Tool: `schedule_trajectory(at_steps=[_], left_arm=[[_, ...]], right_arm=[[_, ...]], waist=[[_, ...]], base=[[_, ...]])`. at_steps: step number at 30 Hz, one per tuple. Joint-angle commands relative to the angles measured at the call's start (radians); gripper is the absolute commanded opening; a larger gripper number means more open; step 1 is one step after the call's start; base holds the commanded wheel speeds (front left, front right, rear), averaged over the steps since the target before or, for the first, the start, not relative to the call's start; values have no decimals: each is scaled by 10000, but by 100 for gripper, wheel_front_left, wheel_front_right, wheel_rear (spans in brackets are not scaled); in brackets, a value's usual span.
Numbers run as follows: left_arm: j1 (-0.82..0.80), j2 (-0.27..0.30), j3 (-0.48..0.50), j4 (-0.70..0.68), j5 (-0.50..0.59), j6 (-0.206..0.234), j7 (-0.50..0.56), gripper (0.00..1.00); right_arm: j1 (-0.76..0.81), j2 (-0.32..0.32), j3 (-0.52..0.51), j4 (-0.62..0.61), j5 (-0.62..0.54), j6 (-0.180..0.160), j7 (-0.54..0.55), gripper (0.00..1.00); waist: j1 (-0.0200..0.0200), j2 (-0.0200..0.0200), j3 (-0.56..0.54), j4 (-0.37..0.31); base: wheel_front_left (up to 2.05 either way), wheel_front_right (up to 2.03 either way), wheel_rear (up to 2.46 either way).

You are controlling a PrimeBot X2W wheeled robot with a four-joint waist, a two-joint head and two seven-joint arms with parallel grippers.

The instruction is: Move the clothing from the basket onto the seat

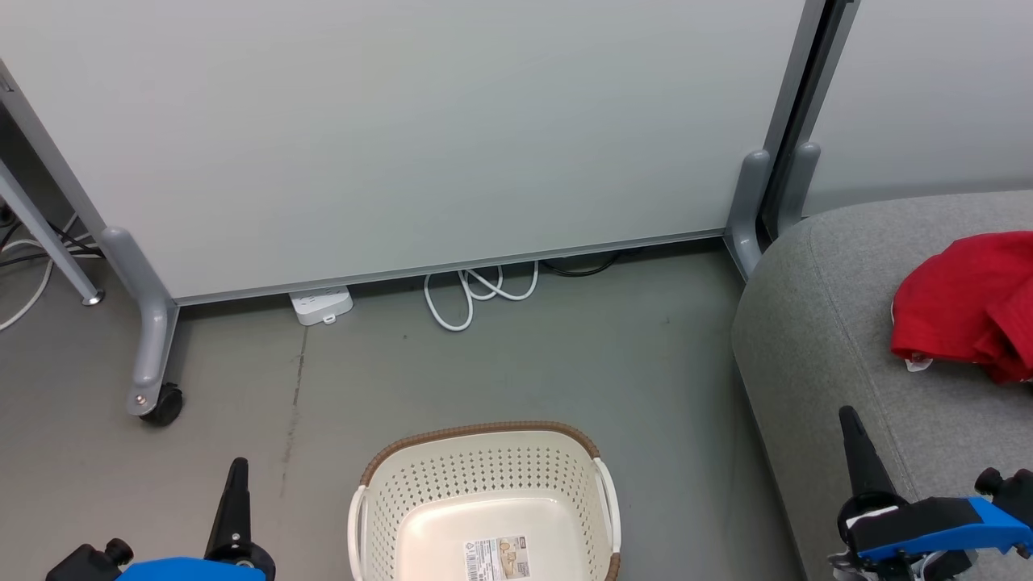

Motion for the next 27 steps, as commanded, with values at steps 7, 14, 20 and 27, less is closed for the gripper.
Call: schedule_trajectory(at_steps=[7,14,20,27], left_arm=[[-295,42,185,-225,-872,-33,253,0],[-346,33,300,-304,-1519,-37,437,0],[-355,26,372,-361,-2039,-40,595,0],[-390,17,488,-435,-2615,-43,759,0]], right_arm=[[-311,47,-98,-21,1098,-7,115,0],[-395,72,-139,37,1904,-8,214,0],[-441,95,-170,86,2558,-9,283,0],[-521,118,-207,138,3269,-10,366,0]], waist=[[0,0,3,-12],[0,0,5,-24],[0,0,7,-34],[0,0,10,-45]], base=[[0,0,0],[0,0,0],[0,0,0],[0,0,0]])
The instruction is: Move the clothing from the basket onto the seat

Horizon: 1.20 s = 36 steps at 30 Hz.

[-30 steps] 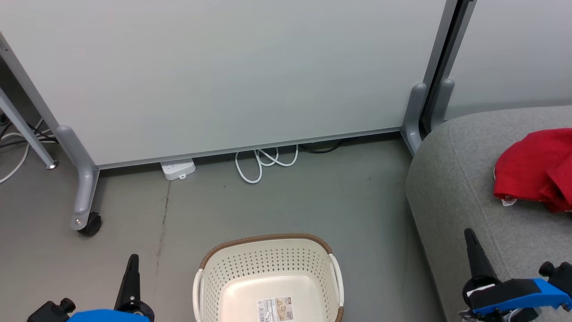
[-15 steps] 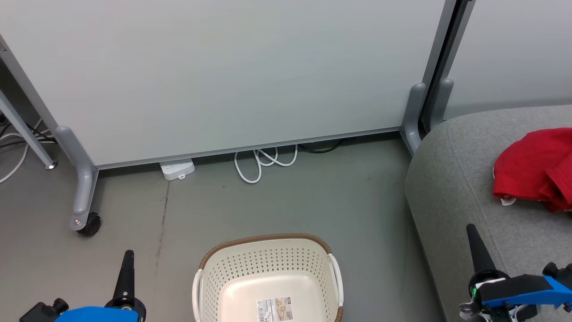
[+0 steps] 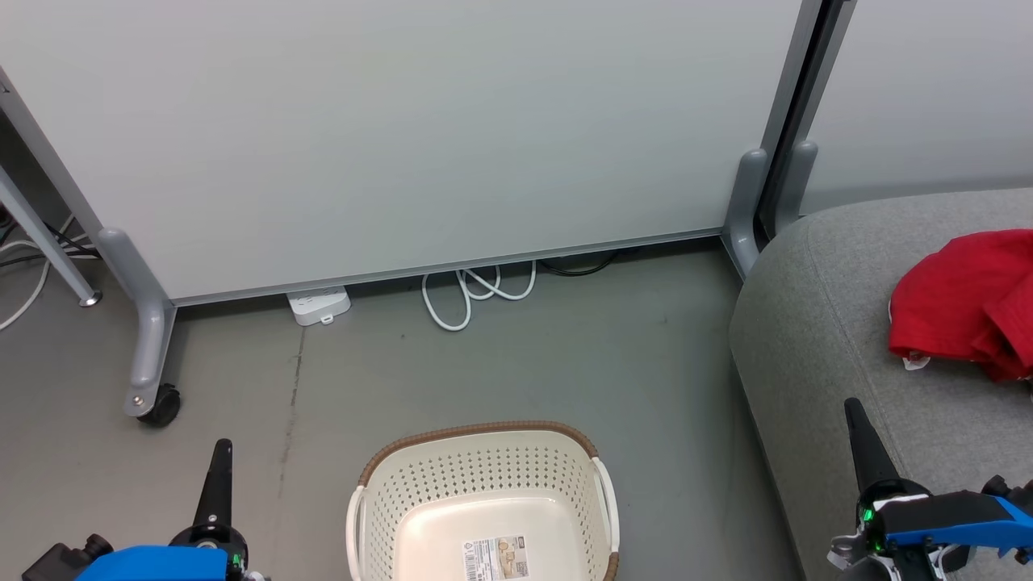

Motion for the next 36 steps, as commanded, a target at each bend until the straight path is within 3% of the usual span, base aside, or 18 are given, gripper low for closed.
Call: schedule_trajectory(at_steps=[1,36], left_arm=[[-193,31,104,-117,-254,-41,78,0],[-324,-3,525,-406,-2675,-58,770,0]], right_arm=[[-239,30,-30,-9,334,-10,64,0],[-486,132,-194,200,3339,-15,397,0]], waist=[[0,0,1,-3],[0,0,13,-61]], base=[[0,0,0],[0,0,0]])
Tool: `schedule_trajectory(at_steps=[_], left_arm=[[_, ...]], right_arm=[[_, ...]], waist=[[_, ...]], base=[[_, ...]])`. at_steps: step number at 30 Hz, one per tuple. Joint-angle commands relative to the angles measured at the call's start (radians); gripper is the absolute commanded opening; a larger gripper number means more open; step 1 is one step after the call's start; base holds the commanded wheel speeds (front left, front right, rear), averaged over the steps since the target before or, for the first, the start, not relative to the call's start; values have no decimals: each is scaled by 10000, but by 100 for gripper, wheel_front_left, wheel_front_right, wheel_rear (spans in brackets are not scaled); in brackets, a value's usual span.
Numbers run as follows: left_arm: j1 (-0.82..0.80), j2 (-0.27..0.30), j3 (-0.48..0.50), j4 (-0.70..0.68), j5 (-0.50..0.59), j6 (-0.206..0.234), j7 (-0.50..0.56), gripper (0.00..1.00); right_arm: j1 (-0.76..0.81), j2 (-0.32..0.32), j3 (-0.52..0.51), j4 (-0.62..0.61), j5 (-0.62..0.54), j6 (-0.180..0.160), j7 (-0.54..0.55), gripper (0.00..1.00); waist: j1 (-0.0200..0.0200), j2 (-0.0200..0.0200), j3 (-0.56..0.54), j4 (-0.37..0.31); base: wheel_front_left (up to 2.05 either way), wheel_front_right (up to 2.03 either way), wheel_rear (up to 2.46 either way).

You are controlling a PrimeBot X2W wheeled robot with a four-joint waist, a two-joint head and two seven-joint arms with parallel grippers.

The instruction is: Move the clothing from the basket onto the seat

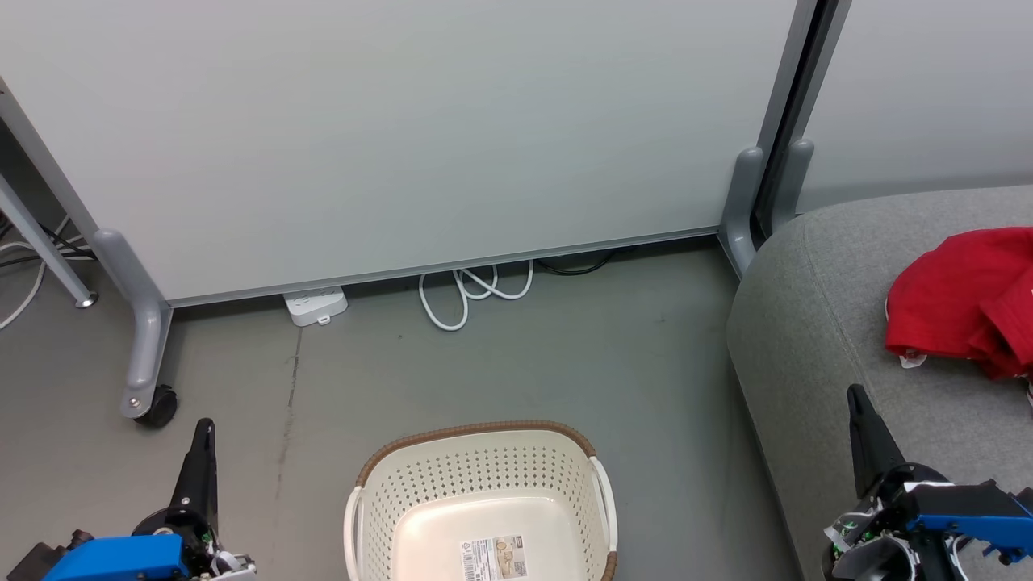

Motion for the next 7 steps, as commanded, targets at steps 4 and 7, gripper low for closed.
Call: schedule_trajectory(at_steps=[4,7], left_arm=[[-132,16,113,-92,-344,-58,107,0],[-149,14,134,-112,-515,-60,160,0]], right_arm=[[-143,45,-50,22,442,-13,76,0],[-173,52,-59,39,655,-14,105,0]], waist=[[0,0,1,-7],[0,0,2,-12]], base=[[0,0,0],[0,0,0]])
